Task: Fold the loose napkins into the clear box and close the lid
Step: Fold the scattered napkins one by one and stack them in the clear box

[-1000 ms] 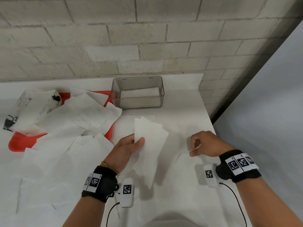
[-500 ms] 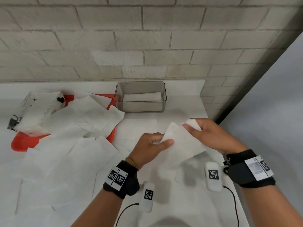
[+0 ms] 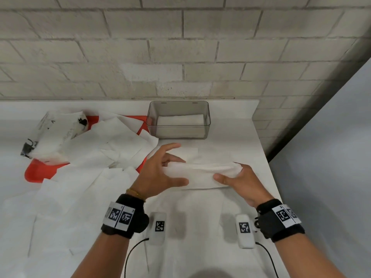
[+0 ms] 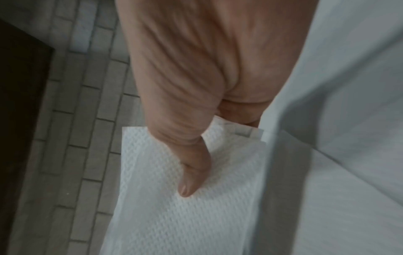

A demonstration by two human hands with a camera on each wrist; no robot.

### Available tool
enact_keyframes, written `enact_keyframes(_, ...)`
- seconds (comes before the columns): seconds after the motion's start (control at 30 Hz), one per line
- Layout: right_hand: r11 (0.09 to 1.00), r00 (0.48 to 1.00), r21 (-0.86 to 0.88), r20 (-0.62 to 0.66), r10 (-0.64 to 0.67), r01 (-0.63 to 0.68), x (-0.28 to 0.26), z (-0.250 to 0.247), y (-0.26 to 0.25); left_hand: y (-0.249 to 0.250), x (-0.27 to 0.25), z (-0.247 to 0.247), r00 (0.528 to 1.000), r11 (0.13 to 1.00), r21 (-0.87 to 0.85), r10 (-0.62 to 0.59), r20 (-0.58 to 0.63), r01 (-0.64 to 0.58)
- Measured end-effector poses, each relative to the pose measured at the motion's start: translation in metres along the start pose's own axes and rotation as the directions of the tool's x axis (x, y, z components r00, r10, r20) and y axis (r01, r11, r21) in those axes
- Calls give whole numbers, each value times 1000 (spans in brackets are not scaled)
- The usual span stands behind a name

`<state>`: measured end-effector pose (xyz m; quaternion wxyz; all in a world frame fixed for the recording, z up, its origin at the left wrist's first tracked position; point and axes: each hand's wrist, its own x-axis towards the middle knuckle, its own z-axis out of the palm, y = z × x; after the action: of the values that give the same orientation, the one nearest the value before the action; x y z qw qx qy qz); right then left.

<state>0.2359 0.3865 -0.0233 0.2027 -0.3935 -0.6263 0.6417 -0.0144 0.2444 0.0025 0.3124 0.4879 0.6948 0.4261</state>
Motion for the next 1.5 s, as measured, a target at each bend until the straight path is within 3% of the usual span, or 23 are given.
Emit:
enact_keyframes(0.17,997,999,-48,-13,53,-54,4,9,30,-41,-22,36,958,950,-229,-250,-142,214)
enact_keyframes(0.27,998,1000,-62,20,20,-19,1,12,36,-49,-24,57,911,904,-356,-334,-240,238)
enact_keyframes(0.33,1000,1000,-22,22,8,-7,-1,11,36,-52,-23,64,879,841,-484,-401,-259,241)
enact_keyframes(0.4,1000,999,-16,32,2,-2,-1,8,38,-53,-24,65,867,830,-494,-426,-259,260)
enact_keyframes(0.5,998,998,-67,66,-7,12,-1,8,39,-50,-25,66,894,912,-307,-357,-271,271)
enact_keyframes(0.57,997,998,-70,65,-8,13,0,10,38,-43,-24,66,914,956,-201,-267,-306,212)
enact_keyframes(0.7,998,998,-17,39,-55,56,-1,5,30,-32,-22,60,928,984,-163,-127,-351,73)
enact_keyframes(0.93,997,998,-68,54,-33,37,0,0,40,-50,-21,55,943,951,-217,-265,-202,221)
enact_keyframes(1.2,996,996,-38,34,-80,81,-2,1,34,-38,-12,55,941,930,-331,-243,-233,159)
enact_keyframes(1.4,996,996,-72,82,-41,47,-1,2,41,-46,-13,58,950,939,-268,-266,-162,217)
enact_keyframes(1.5,995,994,-75,88,-64,71,2,3,34,-38,-9,55,954,916,-354,-258,-155,190)
